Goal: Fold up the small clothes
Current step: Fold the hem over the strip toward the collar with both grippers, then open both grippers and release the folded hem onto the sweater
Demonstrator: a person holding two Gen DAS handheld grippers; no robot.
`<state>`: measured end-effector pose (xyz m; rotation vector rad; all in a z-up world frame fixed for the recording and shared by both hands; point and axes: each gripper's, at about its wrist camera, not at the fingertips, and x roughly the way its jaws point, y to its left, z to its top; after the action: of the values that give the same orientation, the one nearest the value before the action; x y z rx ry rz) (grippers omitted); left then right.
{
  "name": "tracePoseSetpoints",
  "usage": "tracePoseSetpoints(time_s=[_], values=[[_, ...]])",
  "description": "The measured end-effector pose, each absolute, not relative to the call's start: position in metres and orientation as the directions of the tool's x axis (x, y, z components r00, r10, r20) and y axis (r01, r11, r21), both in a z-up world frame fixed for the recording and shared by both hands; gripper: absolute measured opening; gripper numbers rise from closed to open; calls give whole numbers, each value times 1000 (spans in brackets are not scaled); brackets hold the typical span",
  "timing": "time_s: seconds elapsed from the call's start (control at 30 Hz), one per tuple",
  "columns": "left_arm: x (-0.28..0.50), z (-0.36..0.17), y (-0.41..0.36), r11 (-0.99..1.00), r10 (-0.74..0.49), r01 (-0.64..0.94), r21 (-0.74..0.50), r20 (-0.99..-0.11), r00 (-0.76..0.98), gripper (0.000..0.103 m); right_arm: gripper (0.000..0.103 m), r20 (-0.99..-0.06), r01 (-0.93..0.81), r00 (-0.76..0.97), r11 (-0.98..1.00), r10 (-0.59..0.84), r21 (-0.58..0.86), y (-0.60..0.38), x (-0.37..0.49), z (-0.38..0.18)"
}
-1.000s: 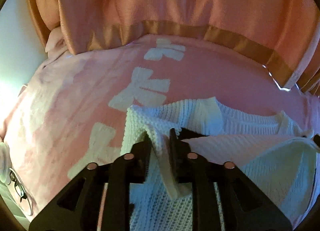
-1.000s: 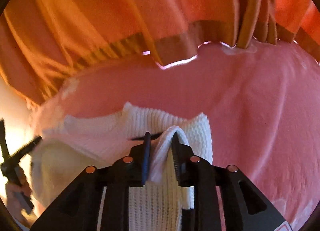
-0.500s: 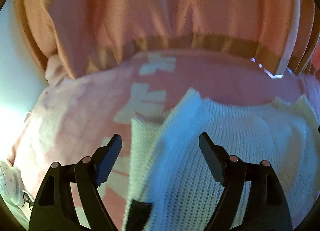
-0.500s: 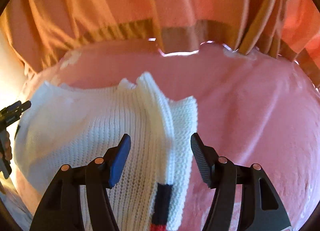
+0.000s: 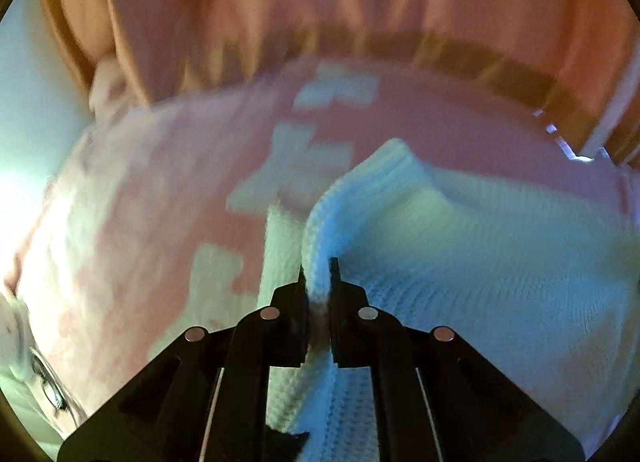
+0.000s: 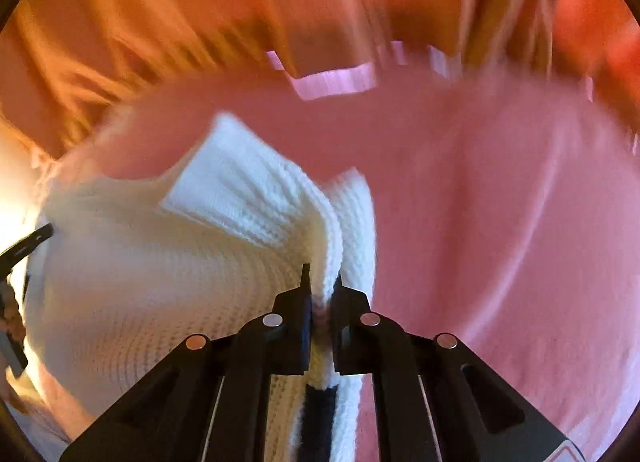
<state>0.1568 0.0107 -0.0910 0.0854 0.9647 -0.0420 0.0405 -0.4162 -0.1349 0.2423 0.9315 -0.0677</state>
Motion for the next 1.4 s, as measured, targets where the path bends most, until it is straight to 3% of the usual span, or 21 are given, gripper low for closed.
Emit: tracePoseSetpoints(time_s=[0.13, 0.23, 0.33, 0.4, 0.5, 0.57, 0.67, 0.77, 0.9, 0.93, 0.97, 1.0, 1.1, 1.17, 1.27, 1.33, 1.4], values=[[149, -76, 2, 991, 8, 101, 93, -773, 634, 7, 6, -718, 100, 696, 988, 17, 119, -399, 25, -98], [161, -98, 1, 991, 55, 70, 112, -832, 553, 7, 7, -813, 145, 582, 980, 26, 136, -409, 40, -134], [158, -85, -1, 994, 29, 67, 85, -806, 591, 9, 9, -766, 120, 641, 979, 53, 168, -403, 30, -112], [163, -85, -1, 995, 27, 62, 78, -810, 586, 11, 24, -704, 84, 709, 985, 45, 148, -397, 17, -89], [161, -82, 2, 999, 5, 26, 24, -826, 563, 10, 26, -666, 62, 742, 982, 72, 176, -393, -5, -74], [146, -61, -5, 997, -75, 72, -40, -794, 603, 10, 26, -672, 0, 729, 981, 132, 192, -378, -13, -74], [115, -43, -28, 985, -132, 169, -27, -747, 651, 11, 26, -721, -124, 667, 982, 188, 141, -334, -14, -90], [93, -55, -57, 968, -151, 249, 10, -771, 618, 16, 26, -776, -209, 598, 974, 202, 93, -297, -2, -116], [99, -64, -69, 972, -63, 213, 100, -762, 645, 20, 18, -812, -255, 559, 967, 169, 25, -269, 31, -144], [105, -65, -66, 976, -23, 178, 127, -751, 660, 23, 18, -798, -250, 579, 968, 169, 23, -269, 39, -145], [111, -67, -59, 979, 30, 132, 159, -741, 671, 35, 17, -789, -234, 588, 971, 177, 44, -271, 48, -141], [122, -70, -49, 980, 95, 69, 189, -736, 671, 36, 17, -784, -207, 597, 977, 173, 58, -274, 53, -137], [136, -67, -18, 981, 168, -42, 189, -725, 668, 35, 22, -753, -146, 629, 981, 193, 129, -282, 58, -119], [127, -55, -7, 992, 100, -9, 128, -723, 684, 35, 22, -745, -187, 625, 971, 233, 148, -273, 56, -112], [91, -40, -12, 979, -141, 205, -1, -730, 669, 38, 22, -763, -264, 579, 951, 287, 158, -249, 42, -116], [69, -47, -27, 949, -198, 316, 18, -744, 639, 43, 22, -788, -317, 527, 934, 319, 166, -228, 40, -128], [61, -66, -44, 920, -168, 379, 97, -777, 607, 45, 24, -808, -345, 511, 931, 294, 121, -209, 48, -137]])
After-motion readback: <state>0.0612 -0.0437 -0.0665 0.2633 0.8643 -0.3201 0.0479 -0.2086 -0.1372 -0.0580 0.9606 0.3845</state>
